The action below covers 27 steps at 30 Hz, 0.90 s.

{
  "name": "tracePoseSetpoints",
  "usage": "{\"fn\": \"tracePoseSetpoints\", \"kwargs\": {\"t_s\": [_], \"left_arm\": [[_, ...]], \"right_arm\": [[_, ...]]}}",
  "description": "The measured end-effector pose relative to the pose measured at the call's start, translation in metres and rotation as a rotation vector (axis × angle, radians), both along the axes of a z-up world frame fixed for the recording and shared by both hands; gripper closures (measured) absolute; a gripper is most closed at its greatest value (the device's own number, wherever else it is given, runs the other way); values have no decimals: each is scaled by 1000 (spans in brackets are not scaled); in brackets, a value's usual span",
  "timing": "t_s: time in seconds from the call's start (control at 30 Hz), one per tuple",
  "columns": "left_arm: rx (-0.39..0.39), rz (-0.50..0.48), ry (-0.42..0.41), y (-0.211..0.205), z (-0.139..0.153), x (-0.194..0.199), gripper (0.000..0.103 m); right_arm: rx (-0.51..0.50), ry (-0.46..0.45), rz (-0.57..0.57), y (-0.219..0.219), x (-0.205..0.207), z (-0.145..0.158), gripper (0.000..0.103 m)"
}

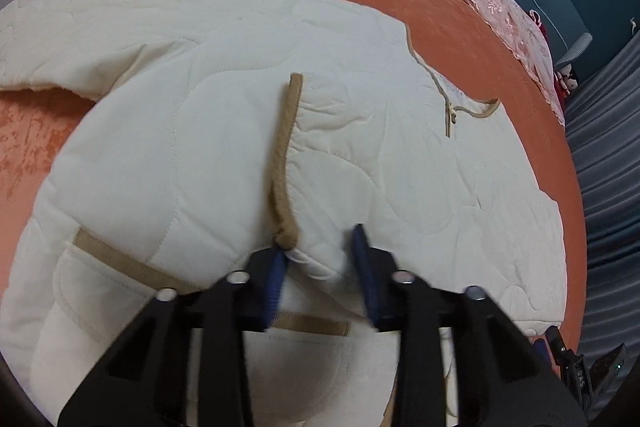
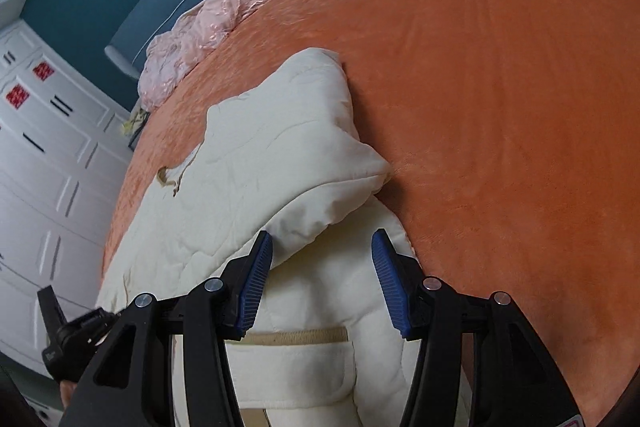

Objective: Fold large clothes

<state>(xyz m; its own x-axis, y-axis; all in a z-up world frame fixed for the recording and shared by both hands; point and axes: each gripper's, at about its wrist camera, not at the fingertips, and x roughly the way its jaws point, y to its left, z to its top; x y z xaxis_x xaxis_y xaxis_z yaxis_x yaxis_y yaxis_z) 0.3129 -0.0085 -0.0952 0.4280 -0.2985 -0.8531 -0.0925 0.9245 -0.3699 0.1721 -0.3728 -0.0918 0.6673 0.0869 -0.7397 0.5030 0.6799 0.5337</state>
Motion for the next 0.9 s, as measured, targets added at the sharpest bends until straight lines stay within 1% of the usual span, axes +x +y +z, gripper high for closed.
{"fn": "tracePoseSetpoints", "kwargs": {"t_s": [0.03, 0.1, 0.17, 0.2, 0.27, 0.3, 0.33, 0.37, 0.4, 0.47, 0.5, 0.57, 0.63, 0.73, 0.9], "left_arm": [[-5, -15, -18, 3, 5, 3, 95], [21, -15, -63, 10, 19, 8, 96], [72, -2, -122, 17, 35, 13, 97], [102, 6, -153, 22, 43, 15, 97], [159, 26, -190, 31, 51, 18, 97], [167, 29, -191, 36, 50, 20, 97], [168, 33, -178, 40, 47, 21, 97], [180, 41, -163, 42, 42, 23, 97], [195, 46, -151, 44, 35, 23, 97], [207, 46, -120, 48, 19, 20, 97], [218, 42, -108, 48, 10, 19, 97], [250, 34, -97, 44, -5, 15, 97], [289, 25, -115, 39, -12, 11, 97], [339, 11, -138, 32, -18, 7, 96], [384, -2, -163, 28, -28, 6, 95]], "right_arm": [[28, -6, -3, -4, 4, -4, 51], [61, -15, -6, -8, 14, -9, 51], [75, -25, -7, -7, 26, -10, 51], [76, -32, -10, -8, 31, -10, 52], [83, -52, -2, -7, 40, -6, 54], [91, -65, 1, -6, 44, -5, 61], [83, -81, -2, -4, 45, -1, 70], [58, -90, -5, -3, 43, 2, 87], [25, -100, -3, -1, 42, 6, 90], [-41, -126, -5, 5, 37, 15, 91], [-95, -113, 0, 11, 36, 18, 92], [-197, -55, 28, 19, 38, 13, 92], [-266, 14, 59, 26, 43, 1, 93], [-315, 67, 82, 30, 47, -11, 93], [-358, 110, 94, 33, 53, -27, 93]]}}
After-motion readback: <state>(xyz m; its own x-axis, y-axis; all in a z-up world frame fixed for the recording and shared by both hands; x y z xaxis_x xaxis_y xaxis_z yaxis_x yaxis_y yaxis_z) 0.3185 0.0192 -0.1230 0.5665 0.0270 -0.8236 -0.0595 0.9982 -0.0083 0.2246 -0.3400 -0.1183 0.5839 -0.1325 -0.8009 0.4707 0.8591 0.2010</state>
